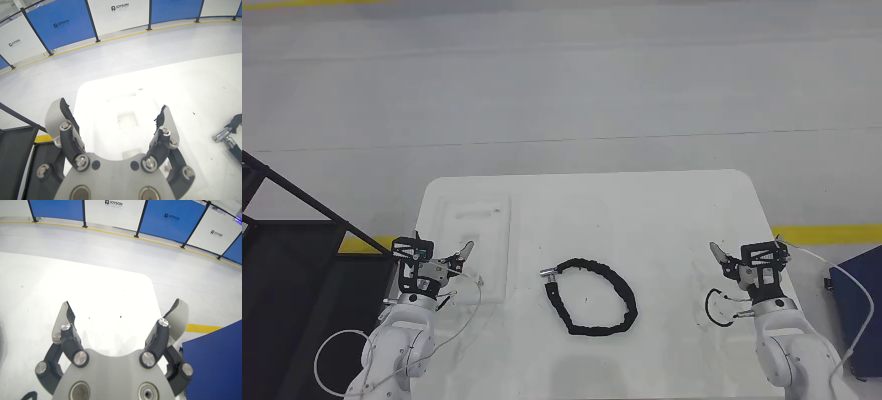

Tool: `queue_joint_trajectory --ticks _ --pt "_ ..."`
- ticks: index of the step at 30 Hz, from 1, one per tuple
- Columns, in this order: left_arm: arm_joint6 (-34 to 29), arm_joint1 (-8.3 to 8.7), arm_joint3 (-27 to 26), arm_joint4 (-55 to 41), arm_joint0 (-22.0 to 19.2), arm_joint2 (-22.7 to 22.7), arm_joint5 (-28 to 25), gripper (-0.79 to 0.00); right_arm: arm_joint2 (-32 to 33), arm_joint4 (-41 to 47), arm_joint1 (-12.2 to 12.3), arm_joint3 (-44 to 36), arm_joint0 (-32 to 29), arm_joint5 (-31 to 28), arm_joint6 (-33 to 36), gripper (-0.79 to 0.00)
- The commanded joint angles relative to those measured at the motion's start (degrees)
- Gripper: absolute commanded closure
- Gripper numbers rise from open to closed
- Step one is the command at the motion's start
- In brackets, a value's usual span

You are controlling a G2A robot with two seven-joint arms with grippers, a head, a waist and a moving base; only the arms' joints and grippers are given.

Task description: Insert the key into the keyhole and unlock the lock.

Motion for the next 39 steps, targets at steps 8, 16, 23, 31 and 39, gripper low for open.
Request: queue_joint_trajectory --ticks 8,16,23,31,39 --pt "0.0 0.00 0.0 0.0 0.0 0.0 0.0 -0.785 0.0 0.0 0.0 0.0 0.0 0.0 0.0 -0.784" --pt "0.0 0.00 0.0 0.0 0.0 0.0 0.0 -0.785 0.0 0.0 0.0 0.0 0.0 0.0 0.0 -0.784" --pt "-0.1 -0.02 0.0 -0.3 0.0 0.1 -0.2 -0.785 0.0 0.0 0.0 0.0 0.0 0.0 0.0 -0.785" --pt "-7.0 0.18 -5.0 -1.6 -1.0 -1.2 -4.4 -0.785 0.0 0.0 0.0 0.0 0.0 0.0 0.0 -0.785" --pt "-28.7 0.79 -16.3 -13.8 -1.2 -6.1 -11.3 -0.785 0.0 0.0 0.0 0.0 0.0 0.0 0.0 -0.785"
